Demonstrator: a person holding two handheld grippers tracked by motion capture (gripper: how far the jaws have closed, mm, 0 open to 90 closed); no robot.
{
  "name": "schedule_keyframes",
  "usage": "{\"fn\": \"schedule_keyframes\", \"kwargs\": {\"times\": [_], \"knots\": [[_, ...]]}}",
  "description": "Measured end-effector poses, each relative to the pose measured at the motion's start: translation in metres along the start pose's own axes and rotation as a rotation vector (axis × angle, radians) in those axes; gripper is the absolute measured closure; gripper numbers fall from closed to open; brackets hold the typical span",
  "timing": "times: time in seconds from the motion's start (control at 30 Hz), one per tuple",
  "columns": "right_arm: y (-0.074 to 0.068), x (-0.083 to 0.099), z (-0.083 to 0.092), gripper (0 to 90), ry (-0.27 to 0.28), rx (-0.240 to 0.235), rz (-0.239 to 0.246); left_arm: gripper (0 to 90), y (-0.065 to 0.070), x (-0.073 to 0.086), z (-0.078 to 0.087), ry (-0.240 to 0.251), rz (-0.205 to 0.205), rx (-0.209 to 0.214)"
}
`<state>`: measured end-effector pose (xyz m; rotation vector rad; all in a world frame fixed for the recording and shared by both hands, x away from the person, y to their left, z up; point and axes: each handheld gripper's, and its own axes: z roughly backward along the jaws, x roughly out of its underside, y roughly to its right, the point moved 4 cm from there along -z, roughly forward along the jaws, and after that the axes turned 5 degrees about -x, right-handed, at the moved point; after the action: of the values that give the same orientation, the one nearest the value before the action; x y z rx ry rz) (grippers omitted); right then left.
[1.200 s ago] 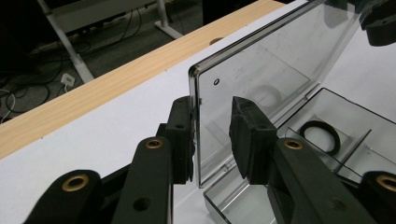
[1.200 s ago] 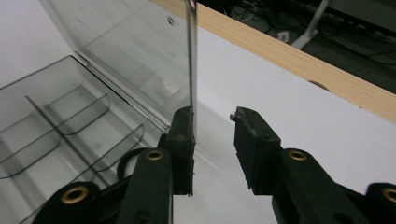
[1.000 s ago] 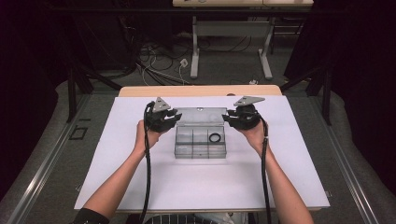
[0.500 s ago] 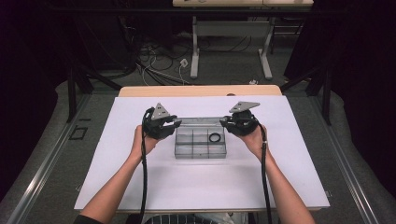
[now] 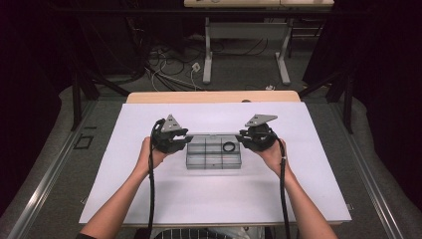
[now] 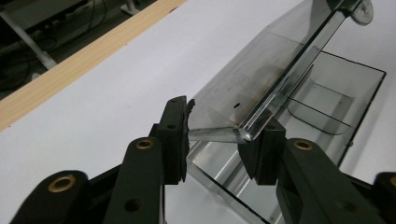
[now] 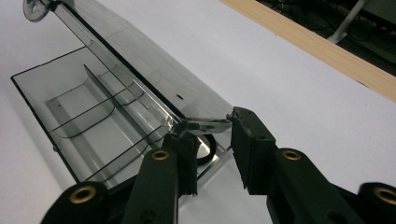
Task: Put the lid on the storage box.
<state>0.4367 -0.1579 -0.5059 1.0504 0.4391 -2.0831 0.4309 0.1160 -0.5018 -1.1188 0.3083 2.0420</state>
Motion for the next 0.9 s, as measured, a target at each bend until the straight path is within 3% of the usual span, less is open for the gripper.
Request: {"fn": "schedule_keyframes", "kwargs": {"times": [0.17, 0.27, 0.4, 0.53, 0.6, 0.7, 0.9], "knots": [[-0.004, 0.005, 0.004, 69.2, -0.015, -0.018, -0.003, 49.2, 0.003, 0.006, 0.006, -0.035, 0.001, 0.004], [-0.008, 0.01, 0.006, 66.0, -0.041, -0.029, 0.0, 37.6, 0.005, 0.011, 0.011, -0.058, 0.014, 0.019], [-0.012, 0.017, 0.01, 58.8, -0.072, -0.046, -0.003, 29.2, 0.008, 0.019, 0.02, -0.086, 0.006, 0.035], [-0.016, 0.027, 0.013, 42.4, -0.114, -0.084, -0.012, 17.6, 0.011, 0.03, 0.027, -0.128, 0.01, 0.066], [-0.018, 0.034, 0.015, 34.1, -0.164, -0.091, -0.021, 14.8, 0.011, 0.036, 0.031, -0.135, 0.019, 0.076], [-0.018, 0.045, 0.015, 26.4, -0.211, -0.096, -0.029, 8.0, 0.01, 0.044, 0.036, -0.152, 0.015, 0.068], [-0.014, 0.053, 0.018, 15.6, -0.229, -0.089, -0.058, 1.1, 0.006, 0.056, 0.046, -0.151, 0.033, 0.049]]}}
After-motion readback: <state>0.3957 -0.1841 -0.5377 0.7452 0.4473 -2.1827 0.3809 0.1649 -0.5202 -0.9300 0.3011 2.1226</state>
